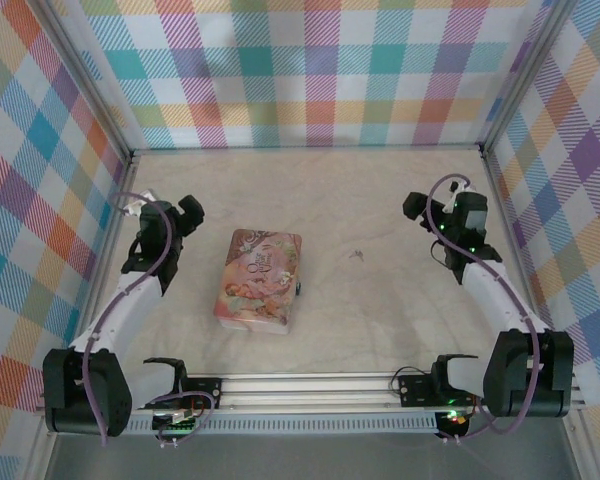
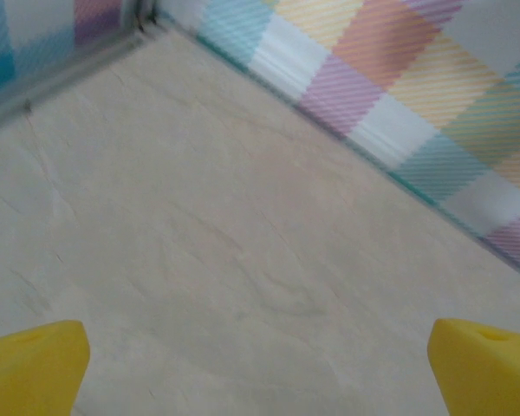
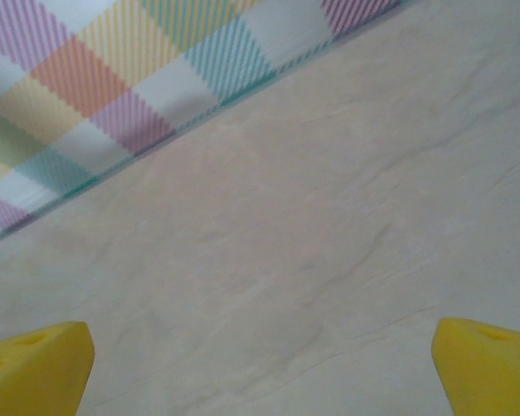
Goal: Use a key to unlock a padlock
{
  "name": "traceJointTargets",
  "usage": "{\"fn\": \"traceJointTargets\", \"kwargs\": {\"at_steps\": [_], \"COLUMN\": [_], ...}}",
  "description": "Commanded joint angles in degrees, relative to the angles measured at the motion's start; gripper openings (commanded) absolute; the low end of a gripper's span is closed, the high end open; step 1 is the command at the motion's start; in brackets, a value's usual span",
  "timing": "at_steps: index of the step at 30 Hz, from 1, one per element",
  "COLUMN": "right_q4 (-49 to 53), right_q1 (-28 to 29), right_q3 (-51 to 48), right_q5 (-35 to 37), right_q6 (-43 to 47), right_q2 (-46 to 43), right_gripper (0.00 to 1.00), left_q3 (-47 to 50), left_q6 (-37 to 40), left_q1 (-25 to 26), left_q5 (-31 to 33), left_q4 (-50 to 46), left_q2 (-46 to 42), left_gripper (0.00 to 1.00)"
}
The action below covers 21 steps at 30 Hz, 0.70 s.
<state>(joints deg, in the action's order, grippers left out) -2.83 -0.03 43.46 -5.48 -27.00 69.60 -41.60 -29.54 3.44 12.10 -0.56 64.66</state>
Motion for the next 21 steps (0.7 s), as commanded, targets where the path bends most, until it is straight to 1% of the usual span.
{"fn": "traceJointTargets", "kwargs": {"at_steps": [1, 4, 6, 10, 13, 16, 21], "right_q4": [8.25, 11.14, 13.54, 15.45, 16.03, 15.64, 15.2], "right_q1": [0.19, 0.44, 0.95, 2.98, 6.01, 9.26, 14.6], "right_q3": [1.22, 1.02, 0.82, -1.21, -2.32, -3.55, -3.92], "right_q5": [-12.54, -16.99, -17.93, -20.57, -21.06, -20.48, -19.4], "right_q6": [-4.72, -4.61, -4.45, -4.28, -4.81, -5.95, -6.76], "right_q2": [0.72, 0.12, -0.24, -2.11, -2.89, -2.77, -0.7], "right_gripper": [1.0, 1.0, 1.0, 1.0, 1.0, 1.0, 1.0], "left_q3": [1.28, 2.51, 2.86, 4.29, 4.98, 5.48, 2.32], "left_q6": [-6.18, -5.93, -5.73, -5.34, -6.61, -7.93, -8.44], "left_q1": [-0.28, 0.32, 0.84, 2.19, 3.72, 5.65, 8.31], "left_q5": [-13.51, -20.24, -21.87, -26.64, -28.53, -28.55, -30.03], "left_q4": [-10.38, -12.02, -14.47, -14.9, -12.79, -8.68, -4.34], "left_q2": [-1.87, -4.0, -5.31, -6.44, -5.01, -2.79, 4.02], "left_gripper": [1.0, 1.0, 1.0, 0.98, 0.94, 0.93, 0.91]}}
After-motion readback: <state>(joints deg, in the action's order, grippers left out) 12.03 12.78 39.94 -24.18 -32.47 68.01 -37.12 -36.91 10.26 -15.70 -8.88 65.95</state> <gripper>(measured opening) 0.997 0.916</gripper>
